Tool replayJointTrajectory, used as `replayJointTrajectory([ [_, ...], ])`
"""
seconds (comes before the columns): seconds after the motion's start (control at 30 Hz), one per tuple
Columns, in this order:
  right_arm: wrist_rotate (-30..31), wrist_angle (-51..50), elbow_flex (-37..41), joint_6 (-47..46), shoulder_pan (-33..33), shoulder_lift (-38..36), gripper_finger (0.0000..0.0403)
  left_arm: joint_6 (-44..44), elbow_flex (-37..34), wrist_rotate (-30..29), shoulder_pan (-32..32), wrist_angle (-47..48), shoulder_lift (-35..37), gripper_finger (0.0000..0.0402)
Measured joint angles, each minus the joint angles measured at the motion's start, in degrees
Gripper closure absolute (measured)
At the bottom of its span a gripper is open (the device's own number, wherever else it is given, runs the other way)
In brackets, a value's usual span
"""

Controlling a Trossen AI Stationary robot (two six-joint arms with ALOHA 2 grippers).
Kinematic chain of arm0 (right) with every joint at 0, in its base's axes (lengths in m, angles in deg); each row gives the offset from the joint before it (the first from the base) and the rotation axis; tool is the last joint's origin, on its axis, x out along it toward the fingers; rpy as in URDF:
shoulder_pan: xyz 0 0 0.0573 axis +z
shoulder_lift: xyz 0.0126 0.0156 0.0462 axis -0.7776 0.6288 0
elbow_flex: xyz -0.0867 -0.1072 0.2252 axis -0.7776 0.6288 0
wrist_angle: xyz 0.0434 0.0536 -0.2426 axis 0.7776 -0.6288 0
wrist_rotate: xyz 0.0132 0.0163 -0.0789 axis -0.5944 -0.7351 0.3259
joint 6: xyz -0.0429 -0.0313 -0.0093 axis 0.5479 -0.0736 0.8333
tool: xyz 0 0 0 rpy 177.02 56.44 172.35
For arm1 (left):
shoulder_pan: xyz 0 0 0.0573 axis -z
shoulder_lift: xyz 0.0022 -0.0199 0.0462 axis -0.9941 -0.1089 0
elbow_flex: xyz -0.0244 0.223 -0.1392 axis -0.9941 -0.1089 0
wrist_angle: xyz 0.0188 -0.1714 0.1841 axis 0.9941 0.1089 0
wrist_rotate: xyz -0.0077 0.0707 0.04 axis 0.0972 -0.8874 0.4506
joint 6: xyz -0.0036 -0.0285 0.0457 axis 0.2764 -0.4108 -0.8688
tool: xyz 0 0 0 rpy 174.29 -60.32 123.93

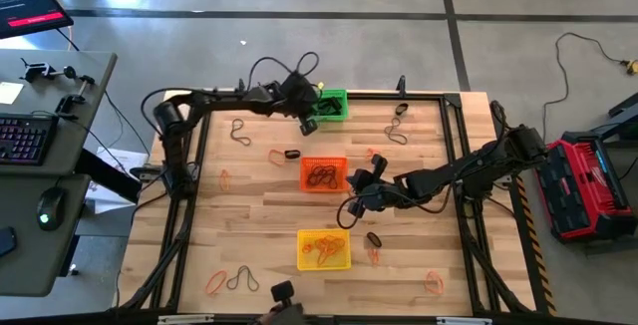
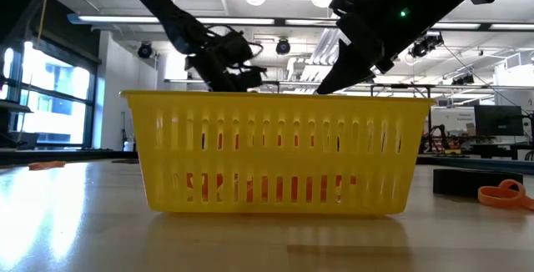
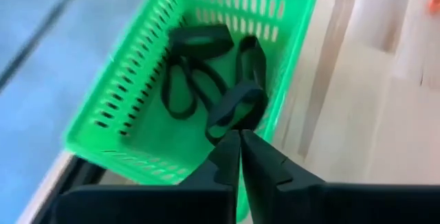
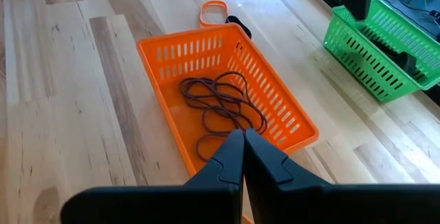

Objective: Sort rubber bands into baskets
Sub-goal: Put the orange rubber band into the yellow bin

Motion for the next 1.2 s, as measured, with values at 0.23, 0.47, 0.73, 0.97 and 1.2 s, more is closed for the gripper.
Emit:
replayJointTrajectory([
  [0.23, 0.5, 0.1, 0.0, 0.0, -0.1, 0.0, 0.0403, 1.1, -14.4, -0.4, 1.0, -13.4, 11.9, 0.0395],
  [0.47, 2.4, 0.8, 0.0, 0.0, -0.3, 0.0, 0.0403, 4.8, -30.2, -0.5, 4.2, -25.7, 27.6, 0.0401],
  [0.73, -0.7, 0.8, 0.0, 0.0, -1.4, 0.0, 0.0403, 10.4, -42.7, -0.5, 11.3, -33.5, 41.1, 0.0401],
  [0.97, -5.9, 0.8, 0.0, 0.0, -3.0, 0.0, 0.0403, 11.4, -44.9, -0.5, 17.7, -34.6, 44.0, 0.0401],
  [1.2, -5.8, -0.2, 0.0, 0.0, -4.2, 0.0, 0.0402, 11.2, -44.9, -0.5, 23.7, -34.5, 43.9, 0.0401],
])
